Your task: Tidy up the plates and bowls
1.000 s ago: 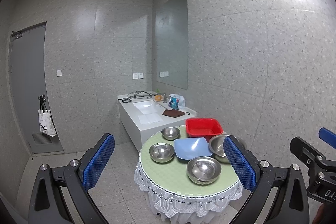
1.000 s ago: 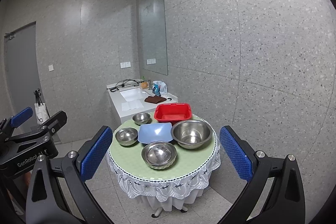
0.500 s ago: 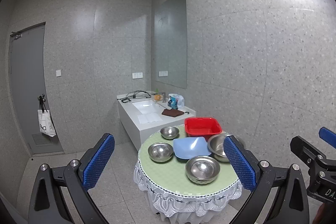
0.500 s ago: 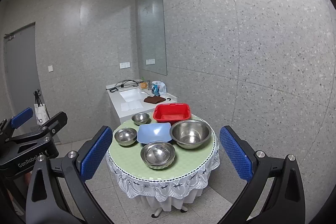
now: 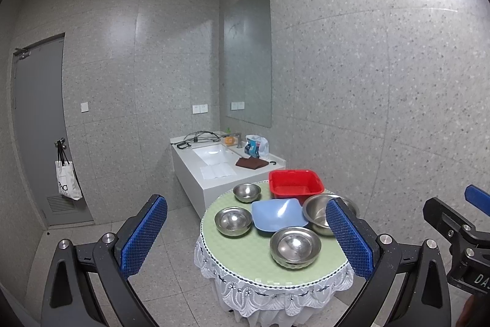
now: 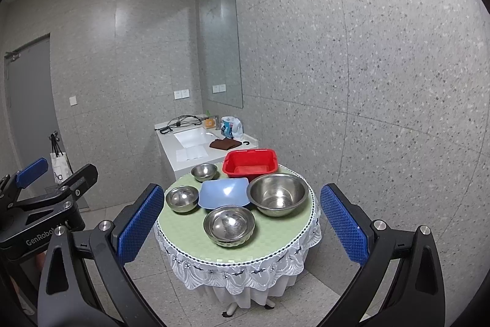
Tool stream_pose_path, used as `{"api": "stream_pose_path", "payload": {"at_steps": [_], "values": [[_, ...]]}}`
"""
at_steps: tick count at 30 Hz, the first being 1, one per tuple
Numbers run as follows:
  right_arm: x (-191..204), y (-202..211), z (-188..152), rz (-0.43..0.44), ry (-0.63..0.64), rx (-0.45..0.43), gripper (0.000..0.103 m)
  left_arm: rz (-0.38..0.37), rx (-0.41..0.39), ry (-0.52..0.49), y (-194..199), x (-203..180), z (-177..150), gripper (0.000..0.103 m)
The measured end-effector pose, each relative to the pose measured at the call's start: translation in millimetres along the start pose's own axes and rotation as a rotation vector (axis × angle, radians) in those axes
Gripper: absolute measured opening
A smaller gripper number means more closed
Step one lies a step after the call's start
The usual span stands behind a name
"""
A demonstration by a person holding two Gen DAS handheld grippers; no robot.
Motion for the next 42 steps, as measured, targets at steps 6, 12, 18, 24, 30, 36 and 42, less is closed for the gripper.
{"api": "stream_pose_path", "payload": {"at_steps": [6,12,18,24,30,36,42], "values": [[-1.2,-7.5,-1.3,0.007,0.0,0.007,0.103,0.005,0.005,0.0,-7.6,-1.3,-0.4,0.102],[-2.6,-16.7,-2.3,0.014,-0.007,0.018,0.103,0.012,0.01,-0.003,-16.6,-1.8,-0.1,0.102],[-2.0,-25.6,-1.8,0.024,-0.007,0.025,0.103,0.019,0.016,-0.002,-27.4,-1.5,0.9,0.102],[-2.8,-35.5,-1.9,0.027,-0.012,0.033,0.103,0.018,0.022,-0.006,-40.1,-2.2,0.8,0.102],[-6.2,-48.1,-2.1,0.027,-0.013,0.043,0.103,0.01,0.034,-0.01,-60.5,-4.4,4.4,0.102],[-14.5,-69.1,-4.3,0.016,-0.03,0.065,0.103,-0.008,0.065,-0.019,-93.0,-4.8,4.1,0.102],[-26.6,-107.0,-13.9,-0.017,-0.06,0.11,0.103,-0.028,0.154,-0.028,-155.0,6.7,-7.5,0.102]]}}
Point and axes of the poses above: each gripper's, at about its wrist camera, not at the fingertips, and y roughly against the way its jaws point, x to its left, z to its top, the point moved 9 cm from there along -y, roughly the way its jaws point, and after that the axes turned 11 degrees about -y, right-handed, at the moved point
